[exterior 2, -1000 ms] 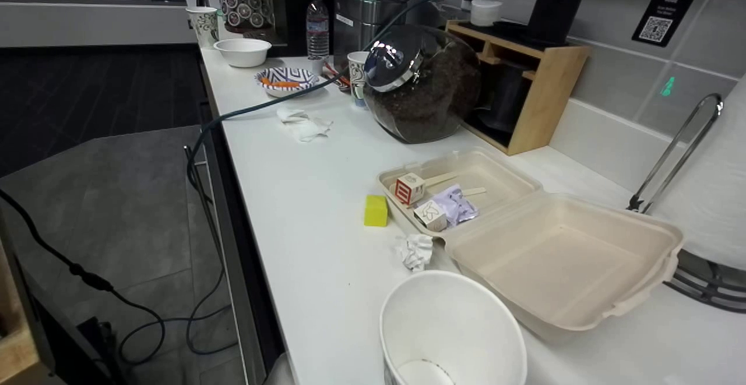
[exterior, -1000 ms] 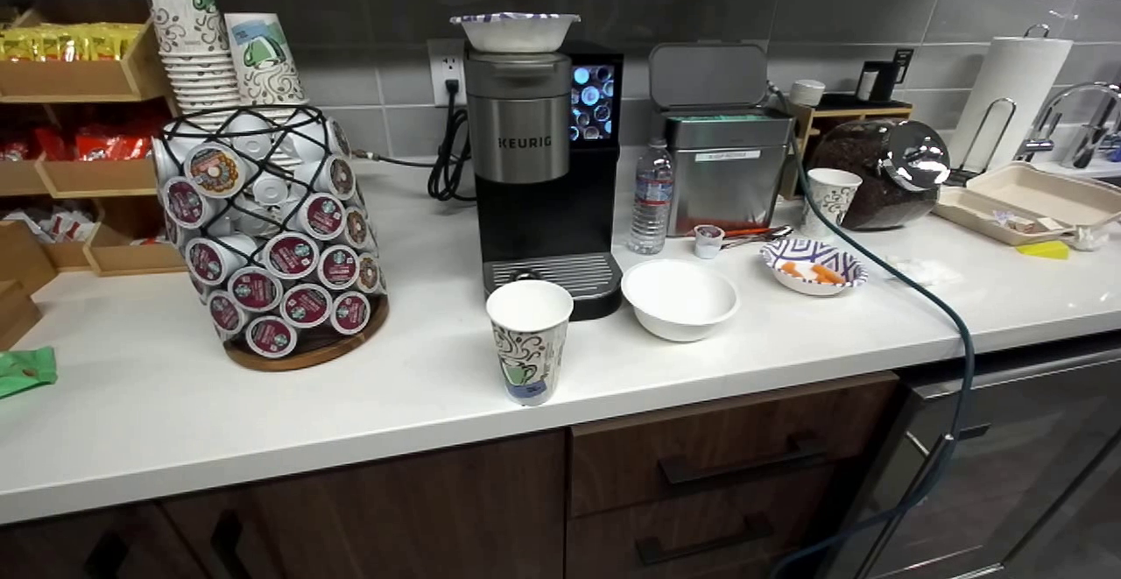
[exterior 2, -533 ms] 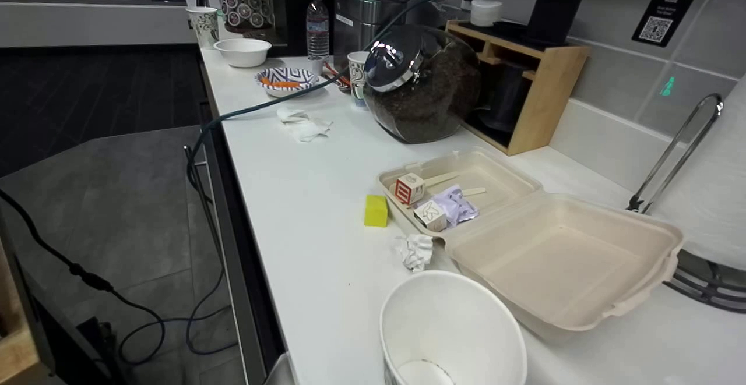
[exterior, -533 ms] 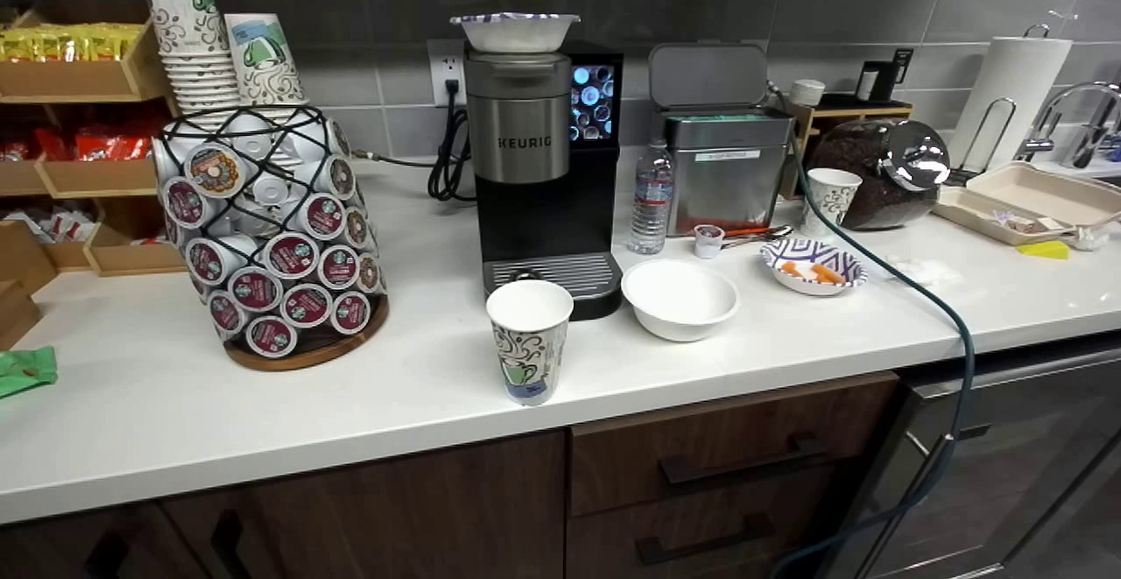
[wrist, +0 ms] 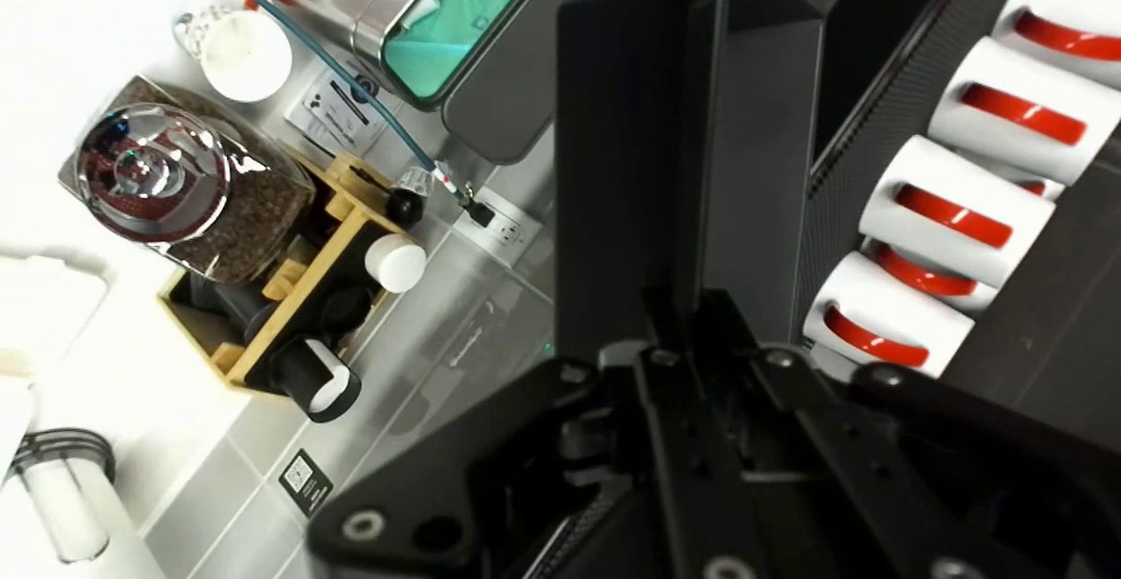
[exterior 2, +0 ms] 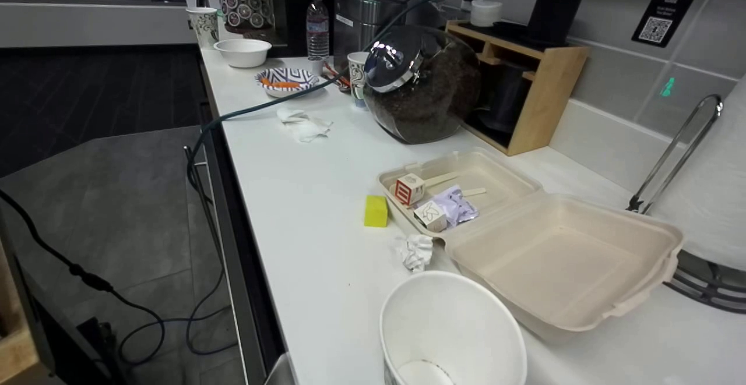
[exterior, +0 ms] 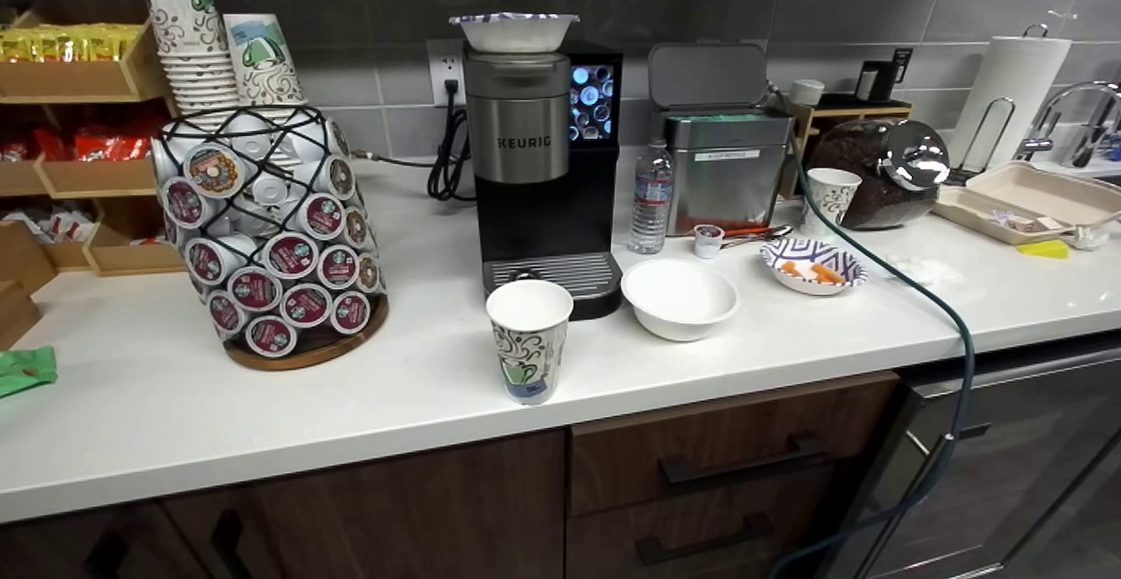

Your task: Remove the black tray from the cabinet and put it on the counter

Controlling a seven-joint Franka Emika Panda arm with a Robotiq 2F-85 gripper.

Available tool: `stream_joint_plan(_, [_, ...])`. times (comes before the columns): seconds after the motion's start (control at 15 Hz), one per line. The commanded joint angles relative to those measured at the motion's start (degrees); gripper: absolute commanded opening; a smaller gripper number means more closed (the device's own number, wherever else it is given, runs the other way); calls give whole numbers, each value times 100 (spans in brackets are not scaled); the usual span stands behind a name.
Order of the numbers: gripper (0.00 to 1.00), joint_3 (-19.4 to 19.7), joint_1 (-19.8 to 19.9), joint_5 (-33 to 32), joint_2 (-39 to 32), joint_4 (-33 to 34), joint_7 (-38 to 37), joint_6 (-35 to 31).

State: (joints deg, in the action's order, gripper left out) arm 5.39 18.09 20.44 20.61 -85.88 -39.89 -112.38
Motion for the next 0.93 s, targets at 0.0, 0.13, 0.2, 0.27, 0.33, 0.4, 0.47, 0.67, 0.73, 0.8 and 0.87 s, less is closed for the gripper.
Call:
stream_joint_plan(0.0, [3, 65, -318, 123, 964, -1392, 11, -271])
stream_joint_plan(0.13, [3, 41, -391, 216, 1361, -1953, -43, -261])
stream_joint_plan(0.2, [3, 29, -416, 243, 1521, -2153, -90, -211])
stream_joint_plan(0.27, [3, -7, -377, 236, 1707, -2442, -211, -250])
stream_joint_plan(0.33, [3, -41, -299, 162, 1822, -2613, -367, -274])
stream_joint_plan(0.4, [3, 26, -393, 59, 1348, -1963, -200, -55])
stream_joint_plan(0.47, [11, 21, -387, 39, 1437, -2100, -207, -57])
stream_joint_plan(0.67, [11, 32, -394, 35, 1419, -2034, -205, -56])
stream_joint_plan(0.73, [11, 33, -396, 35, 1388, -2029, -205, -55])
stream_joint_plan(0.8, [11, 33, -397, 35, 1372, -2029, -204, -55])
stream_joint_plan(0.87, [3, 33, -398, 35, 1363, -2029, -204, -55])
